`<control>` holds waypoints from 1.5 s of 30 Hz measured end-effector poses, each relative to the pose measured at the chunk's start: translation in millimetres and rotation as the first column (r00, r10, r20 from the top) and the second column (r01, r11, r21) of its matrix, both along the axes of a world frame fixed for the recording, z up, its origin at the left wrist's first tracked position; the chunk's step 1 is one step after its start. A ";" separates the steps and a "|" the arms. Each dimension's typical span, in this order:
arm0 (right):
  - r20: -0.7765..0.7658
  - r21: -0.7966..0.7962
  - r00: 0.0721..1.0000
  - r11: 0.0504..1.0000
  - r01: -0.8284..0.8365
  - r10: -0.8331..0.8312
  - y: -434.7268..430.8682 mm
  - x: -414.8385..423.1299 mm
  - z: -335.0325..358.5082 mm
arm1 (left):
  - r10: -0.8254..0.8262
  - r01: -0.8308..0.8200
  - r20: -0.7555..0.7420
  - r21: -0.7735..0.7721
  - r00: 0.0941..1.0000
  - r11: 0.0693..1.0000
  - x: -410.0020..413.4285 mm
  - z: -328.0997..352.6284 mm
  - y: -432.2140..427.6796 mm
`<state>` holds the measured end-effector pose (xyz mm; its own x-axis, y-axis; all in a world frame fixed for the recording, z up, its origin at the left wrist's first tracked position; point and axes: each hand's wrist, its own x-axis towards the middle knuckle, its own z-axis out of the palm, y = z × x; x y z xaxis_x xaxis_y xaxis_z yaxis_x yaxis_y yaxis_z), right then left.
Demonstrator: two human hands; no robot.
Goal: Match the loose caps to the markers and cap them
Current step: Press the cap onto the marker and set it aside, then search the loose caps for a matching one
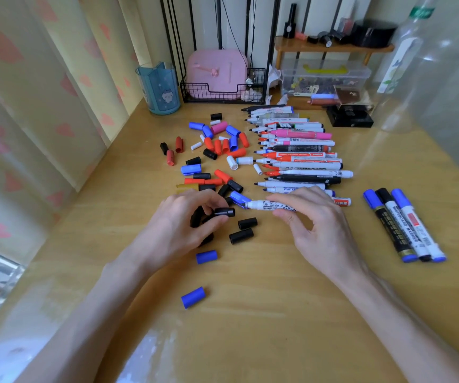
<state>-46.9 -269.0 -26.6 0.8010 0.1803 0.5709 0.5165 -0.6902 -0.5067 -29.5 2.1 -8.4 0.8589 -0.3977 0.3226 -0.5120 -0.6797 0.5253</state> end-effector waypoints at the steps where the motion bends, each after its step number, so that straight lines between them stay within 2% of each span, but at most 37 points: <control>1: 0.007 -0.005 1.000 1.000 -0.016 0.016 0.4 -0.1 0.1 | 0.003 -0.003 -0.002 -0.021 1.000 1.000 -0.7 1.3 -1.5; 8: 0.008 -0.020 0.997 0.997 -0.077 0.077 5.5 -2.5 -2.5 | -0.036 0.035 -0.015 -0.087 0.999 0.996 -5.5 4.2 -10.4; 17: 0.032 -0.019 0.998 0.999 -0.047 0.048 10.4 -8.1 -2.2 | -0.043 0.053 0.069 -0.148 0.997 0.988 -9.1 4.1 -15.6; 22: 0.038 -0.007 0.999 1.000 -0.020 0.021 13.8 -9.2 -2.1 | -0.027 0.043 0.117 -0.132 0.993 0.990 -7.8 0.7 -14.4; 27: -0.046 -0.050 0.996 0.996 -0.079 0.077 2.6 -2.4 -2.7 | -0.053 0.057 0.080 -0.045 0.995 0.997 -7.2 -4.7 -20.0; 32: 0.003 -0.046 0.998 0.997 0.069 -0.069 -7.0 5.6 -3.1 | 0.062 -0.060 0.127 -0.020 0.990 0.998 -0.1 -6.0 -15.8; 37: -0.008 -0.059 0.993 0.991 0.119 -0.119 -6.6 3.5 -1.8 | 0.052 -0.058 0.127 0.043 0.991 0.997 3.8 -19.1 -8.5; 41: -0.052 -0.117 0.991 0.986 0.120 -0.127 -15.8 3.0 5.9 | 0.024 -0.031 0.114 0.060 0.993 0.998 5.7 -22.3 -8.5; 45: -0.122 -0.265 0.984 0.960 0.094 -0.130 -40.1 2.9 16.7 | 0.022 -0.029 0.129 0.048 0.991 0.998 7.0 -22.9 -6.8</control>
<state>-44.1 -309.1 -9.8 0.8914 0.2116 0.4008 0.3671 -0.8557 -0.3647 -22.5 -4.7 -31.3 0.8218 -0.3944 0.4112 -0.5552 -0.7167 0.4220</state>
